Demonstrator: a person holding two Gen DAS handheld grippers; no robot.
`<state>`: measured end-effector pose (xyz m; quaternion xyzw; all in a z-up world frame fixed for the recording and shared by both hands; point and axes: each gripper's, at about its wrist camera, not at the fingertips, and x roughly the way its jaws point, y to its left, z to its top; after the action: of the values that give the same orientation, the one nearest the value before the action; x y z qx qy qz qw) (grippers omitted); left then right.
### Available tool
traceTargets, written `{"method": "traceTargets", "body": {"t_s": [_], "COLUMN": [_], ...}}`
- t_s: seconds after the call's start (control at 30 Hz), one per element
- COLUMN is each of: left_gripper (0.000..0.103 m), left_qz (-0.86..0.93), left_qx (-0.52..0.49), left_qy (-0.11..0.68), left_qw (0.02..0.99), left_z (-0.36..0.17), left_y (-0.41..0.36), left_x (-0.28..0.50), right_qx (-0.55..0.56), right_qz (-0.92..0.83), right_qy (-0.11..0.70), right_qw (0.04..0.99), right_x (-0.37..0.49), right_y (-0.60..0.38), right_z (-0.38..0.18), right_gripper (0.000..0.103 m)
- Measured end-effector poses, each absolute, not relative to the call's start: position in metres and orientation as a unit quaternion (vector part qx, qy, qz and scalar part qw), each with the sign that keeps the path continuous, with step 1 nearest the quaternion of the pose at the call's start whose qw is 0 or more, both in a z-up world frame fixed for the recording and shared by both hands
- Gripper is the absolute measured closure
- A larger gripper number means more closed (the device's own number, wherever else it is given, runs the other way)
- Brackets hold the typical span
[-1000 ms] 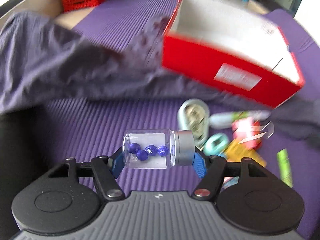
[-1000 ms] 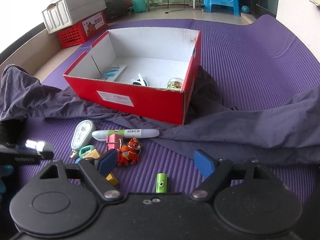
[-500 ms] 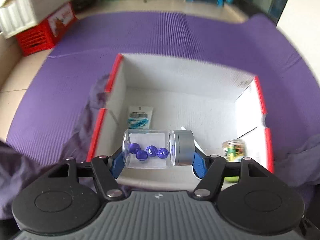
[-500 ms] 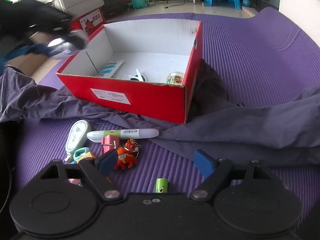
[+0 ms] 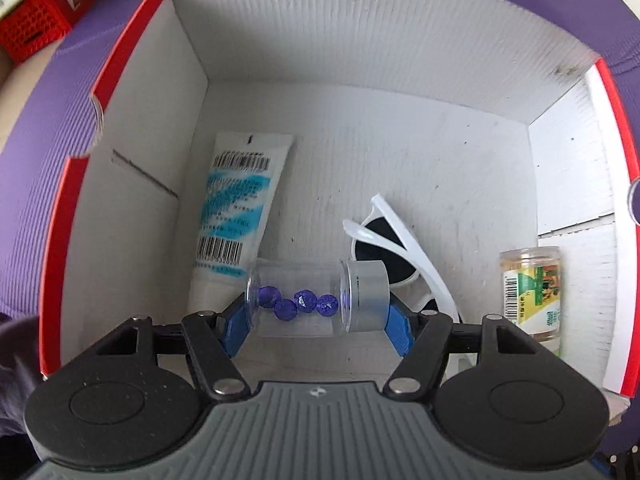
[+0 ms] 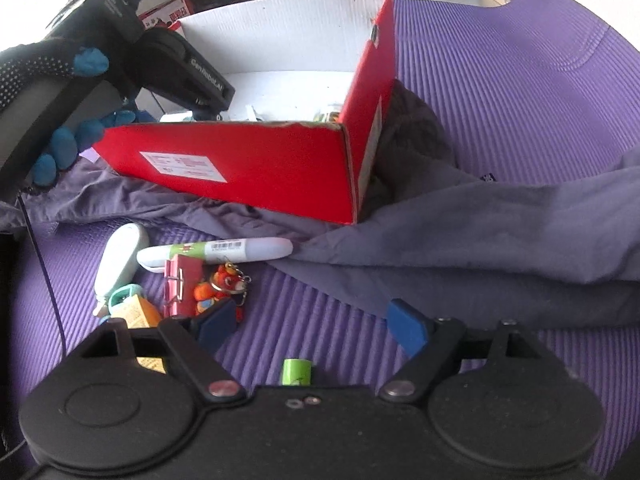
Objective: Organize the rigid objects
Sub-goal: 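Lower the vial into the shoebox beside the toothpaste tube with the left gripper, then move both tools out of the shoebox toward the remaining items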
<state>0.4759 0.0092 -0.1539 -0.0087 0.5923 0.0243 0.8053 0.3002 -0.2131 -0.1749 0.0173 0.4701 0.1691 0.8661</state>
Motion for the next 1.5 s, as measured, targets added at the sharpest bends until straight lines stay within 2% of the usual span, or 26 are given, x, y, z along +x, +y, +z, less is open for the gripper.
{"method": "traceTargets", "body": {"t_s": [0.2, 0.27, 0.67, 0.87, 1.13, 1.33, 1.5], "left_gripper": [0.033, 0.021, 0.021, 0.021, 0.021, 0.0, 0.0], "left_qz": [0.019, 0.013, -0.006, -0.01, -0.013, -0.024, -0.01], "left_qx": [-0.029, -0.041, -0.065, -0.064, -0.045, -0.055, -0.07], "left_qy": [0.573, 0.564, 0.458, 0.423, 0.4, 0.398, 0.42], "left_qw": [0.819, 0.825, 0.887, 0.904, 0.915, 0.915, 0.905], "left_z": [-0.14, -0.132, -0.04, -0.017, -0.016, -0.036, -0.069], "left_y": [0.015, 0.018, 0.029, 0.025, 0.029, 0.033, 0.036], "left_x": [0.46, 0.451, 0.359, 0.303, 0.246, 0.218, 0.21], "right_qx": [0.02, 0.021, 0.033, 0.037, 0.039, 0.032, 0.033], "right_qz": [0.166, 0.166, 0.18, 0.188, 0.194, 0.193, 0.182], "right_qy": [0.468, 0.464, 0.418, 0.395, 0.367, 0.362, 0.38], "right_qw": [0.868, 0.87, 0.89, 0.898, 0.909, 0.912, 0.906], "right_x": [0.297, 0.294, 0.259, 0.239, 0.213, 0.204, 0.206], "right_y": [-0.215, -0.215, -0.215, -0.212, -0.214, -0.215, -0.218], "right_z": [-0.17, -0.165, -0.108, -0.083, -0.059, -0.062, -0.081], "right_gripper": [0.02, 0.02, 0.02, 0.018, 0.012, 0.007, 0.005]}}
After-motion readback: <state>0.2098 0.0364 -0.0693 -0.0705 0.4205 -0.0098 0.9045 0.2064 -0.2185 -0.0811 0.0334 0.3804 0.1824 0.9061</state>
